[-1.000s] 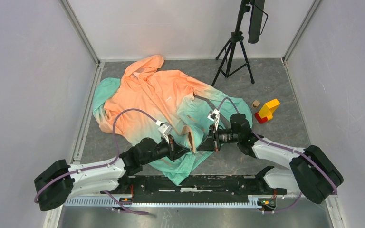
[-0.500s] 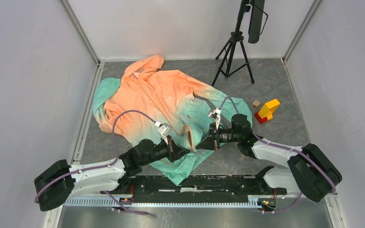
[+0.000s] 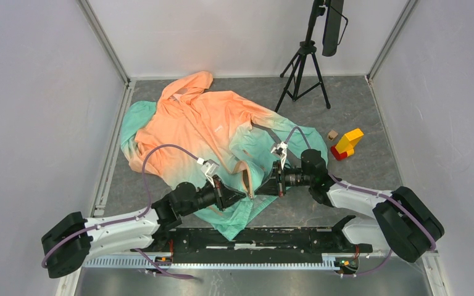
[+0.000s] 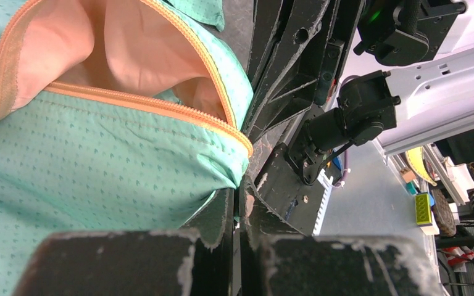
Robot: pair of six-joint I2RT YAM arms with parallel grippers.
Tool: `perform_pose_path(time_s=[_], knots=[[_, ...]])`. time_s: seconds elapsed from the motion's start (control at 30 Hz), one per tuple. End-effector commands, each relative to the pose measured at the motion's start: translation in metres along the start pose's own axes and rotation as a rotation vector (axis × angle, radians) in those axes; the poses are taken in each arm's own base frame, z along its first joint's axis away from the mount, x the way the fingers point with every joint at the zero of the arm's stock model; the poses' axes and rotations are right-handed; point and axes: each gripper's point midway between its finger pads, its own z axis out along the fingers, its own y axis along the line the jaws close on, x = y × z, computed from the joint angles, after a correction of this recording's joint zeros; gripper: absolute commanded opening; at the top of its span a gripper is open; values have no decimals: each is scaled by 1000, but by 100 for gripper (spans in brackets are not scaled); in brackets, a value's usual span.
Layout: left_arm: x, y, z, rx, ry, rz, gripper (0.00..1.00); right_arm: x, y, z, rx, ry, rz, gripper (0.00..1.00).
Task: Zip up the jacket
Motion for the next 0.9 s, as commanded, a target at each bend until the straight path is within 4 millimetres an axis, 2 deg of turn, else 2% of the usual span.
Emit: perform_pose_path(time_s=[0.0,0.33,0.87], knots=[[-9,-8,2,28,-41,-33,2,-12,4,0,-12,-40,-50,0],[-7,-8,3,25,-34,-45,2,-21,8,0,-21,-72,-66,1],[-14,-6,2,7,-75,-95,2,-12,8,-2,-24,-58,-61,0]])
